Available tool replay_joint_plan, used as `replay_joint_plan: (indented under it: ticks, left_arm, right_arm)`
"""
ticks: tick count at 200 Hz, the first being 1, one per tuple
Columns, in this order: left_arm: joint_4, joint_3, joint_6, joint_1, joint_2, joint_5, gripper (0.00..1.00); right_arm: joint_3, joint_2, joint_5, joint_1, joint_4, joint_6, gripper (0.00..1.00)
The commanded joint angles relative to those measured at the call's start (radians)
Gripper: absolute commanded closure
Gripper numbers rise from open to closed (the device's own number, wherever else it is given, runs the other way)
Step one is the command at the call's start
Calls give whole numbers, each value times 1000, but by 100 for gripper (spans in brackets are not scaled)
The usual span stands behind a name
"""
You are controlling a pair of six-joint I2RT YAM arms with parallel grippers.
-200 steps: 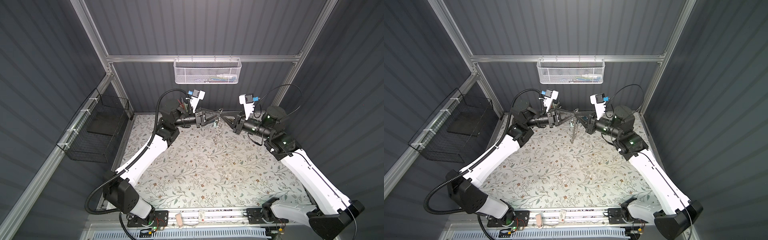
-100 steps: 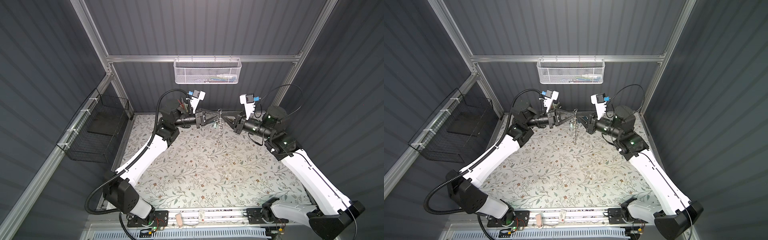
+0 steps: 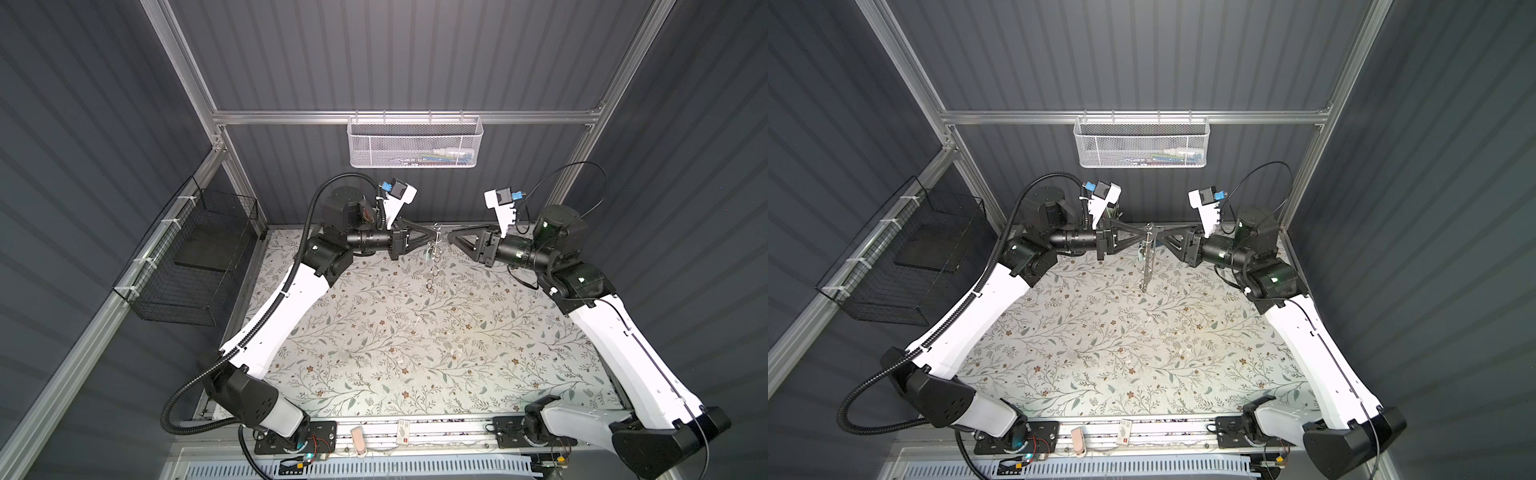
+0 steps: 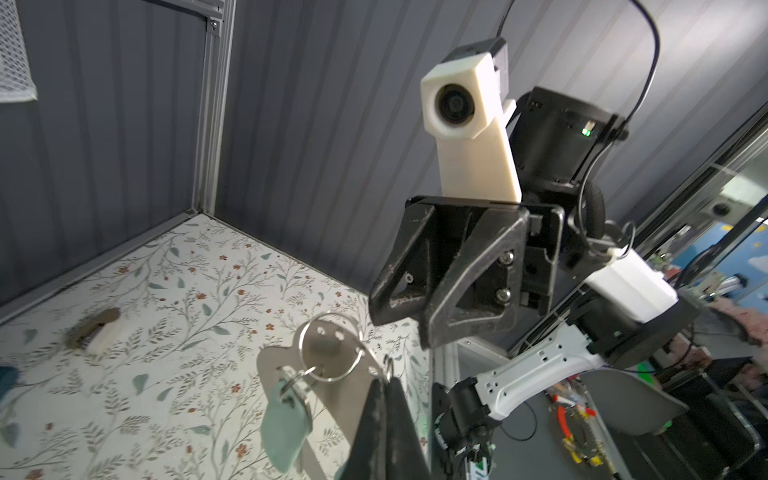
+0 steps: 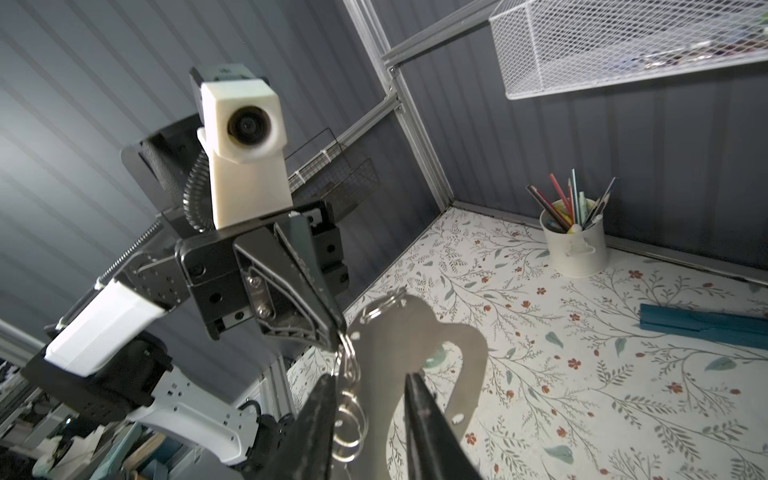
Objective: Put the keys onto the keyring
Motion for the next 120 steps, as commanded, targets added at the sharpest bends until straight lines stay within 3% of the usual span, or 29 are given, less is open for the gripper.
replay_joint_plan:
  ticks: [1,53,85,120]
  left_arm:
    - [-230,79,236,-2,7,-65,100]
    - [-377,150,417,-8,8,-140,100]
    - [-387,149,424,-17,7,-134,100]
    - [-336,120,388,-19,-12,-104,100]
  right_arm:
    - [66,15,-66,-3,-146,-77,71]
    - [239,110,-111,8,-328,-186,75]
    - [347,187,-122,36,-438,-256,77]
    - [361,220,-163,43,-448,-270,79]
